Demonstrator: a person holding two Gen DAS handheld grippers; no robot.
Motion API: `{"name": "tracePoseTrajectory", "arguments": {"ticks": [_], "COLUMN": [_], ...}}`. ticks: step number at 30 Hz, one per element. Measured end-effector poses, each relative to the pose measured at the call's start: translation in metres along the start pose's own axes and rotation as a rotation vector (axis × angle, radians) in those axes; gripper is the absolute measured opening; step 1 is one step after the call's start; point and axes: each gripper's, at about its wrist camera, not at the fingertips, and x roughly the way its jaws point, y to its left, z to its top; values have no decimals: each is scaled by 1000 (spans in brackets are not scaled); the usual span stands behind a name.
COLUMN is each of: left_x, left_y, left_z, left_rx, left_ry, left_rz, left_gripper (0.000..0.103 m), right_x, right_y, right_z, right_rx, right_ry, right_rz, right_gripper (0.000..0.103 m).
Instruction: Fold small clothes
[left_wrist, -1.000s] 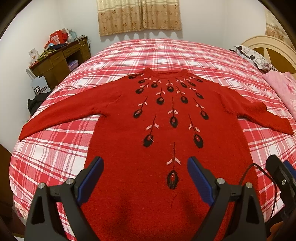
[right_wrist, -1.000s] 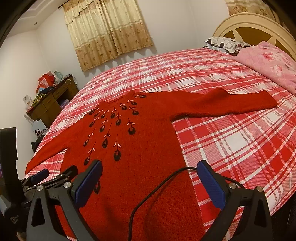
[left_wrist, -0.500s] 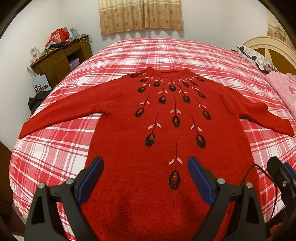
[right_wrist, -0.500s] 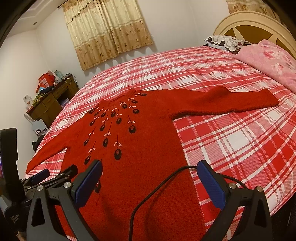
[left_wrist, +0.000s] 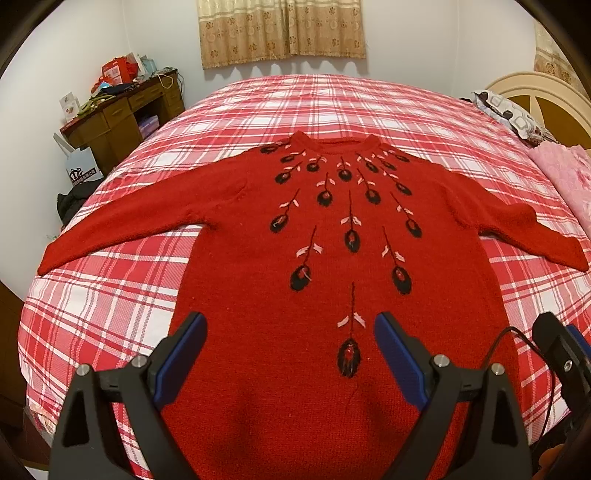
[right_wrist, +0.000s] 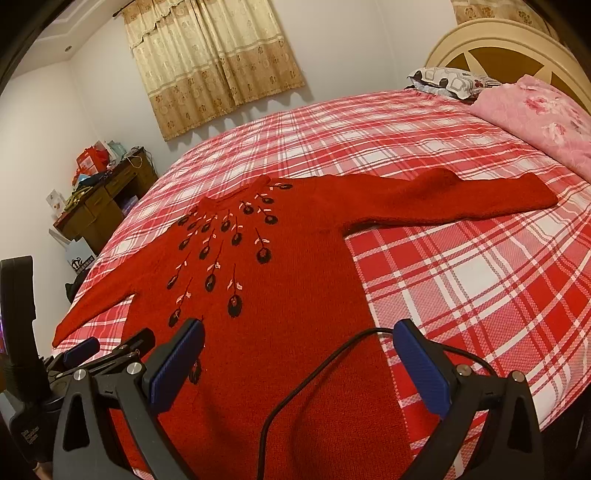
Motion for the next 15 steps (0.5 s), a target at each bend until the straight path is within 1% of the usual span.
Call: {"name": "tracePoseTrajectory", "arguments": {"ticks": [15], "left_x": [6], "left_y": [-2], "left_z": [-1], "left_rx": [1], "left_ry": [16], "left_rz": [0], "left_gripper": [94], "right_x": [8], "right_y": [-4], "right_z": [-1], "right_rx": [7], "right_ry": [25], "right_rz": [6], "right_gripper": [102]}}
